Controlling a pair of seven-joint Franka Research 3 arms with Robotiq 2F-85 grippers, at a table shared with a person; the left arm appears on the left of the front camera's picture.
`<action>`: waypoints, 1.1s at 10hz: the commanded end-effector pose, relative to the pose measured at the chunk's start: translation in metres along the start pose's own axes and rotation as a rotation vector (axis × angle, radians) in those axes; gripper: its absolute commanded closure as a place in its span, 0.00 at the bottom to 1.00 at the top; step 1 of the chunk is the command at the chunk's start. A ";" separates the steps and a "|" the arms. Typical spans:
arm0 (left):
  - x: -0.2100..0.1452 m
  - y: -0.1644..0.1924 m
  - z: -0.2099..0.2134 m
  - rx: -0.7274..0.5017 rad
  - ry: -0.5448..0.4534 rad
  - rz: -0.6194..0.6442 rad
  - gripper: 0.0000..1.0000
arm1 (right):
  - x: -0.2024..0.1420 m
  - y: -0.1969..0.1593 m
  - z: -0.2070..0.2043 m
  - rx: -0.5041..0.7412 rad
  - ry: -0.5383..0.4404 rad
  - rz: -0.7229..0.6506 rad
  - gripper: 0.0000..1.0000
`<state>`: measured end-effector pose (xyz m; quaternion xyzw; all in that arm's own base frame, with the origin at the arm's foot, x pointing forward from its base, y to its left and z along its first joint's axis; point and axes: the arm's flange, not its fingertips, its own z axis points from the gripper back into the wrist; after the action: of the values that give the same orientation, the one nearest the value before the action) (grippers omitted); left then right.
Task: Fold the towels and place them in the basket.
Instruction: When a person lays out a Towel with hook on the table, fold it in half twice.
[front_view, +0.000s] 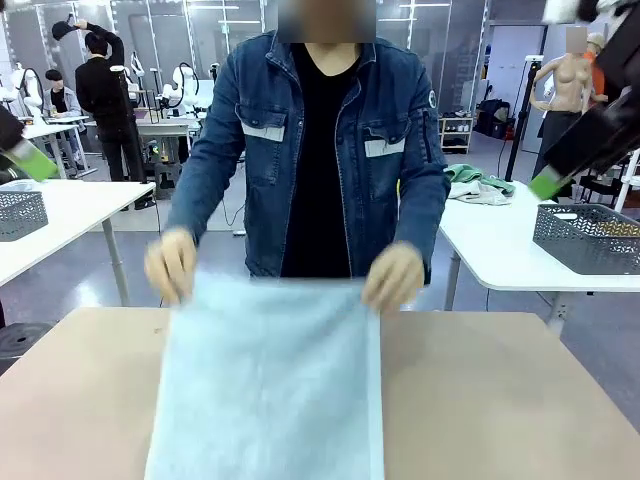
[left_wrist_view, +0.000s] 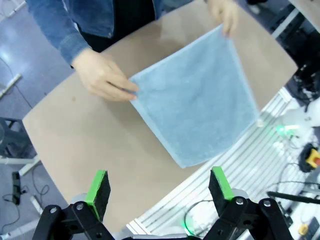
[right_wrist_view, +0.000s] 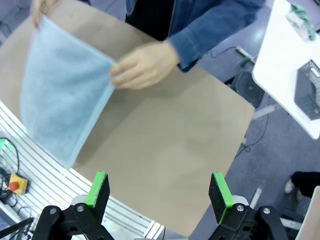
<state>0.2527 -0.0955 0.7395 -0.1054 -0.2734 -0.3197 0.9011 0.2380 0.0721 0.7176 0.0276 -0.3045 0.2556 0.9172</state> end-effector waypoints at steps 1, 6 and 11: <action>0.000 0.012 0.028 -0.086 0.080 0.073 0.00 | -0.007 -0.014 0.028 0.014 0.013 -0.108 0.00; -0.022 0.049 0.050 -0.092 0.154 0.198 0.00 | -0.046 -0.066 0.034 0.215 0.089 -0.352 0.00; -0.039 0.068 0.052 -0.122 0.192 0.274 0.00 | -0.063 -0.074 0.026 0.246 0.105 -0.386 0.00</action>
<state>0.2509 -0.0015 0.7546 -0.1528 -0.1575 -0.2204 0.9504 0.2195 -0.0309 0.7160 0.1793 -0.2142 0.1068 0.9542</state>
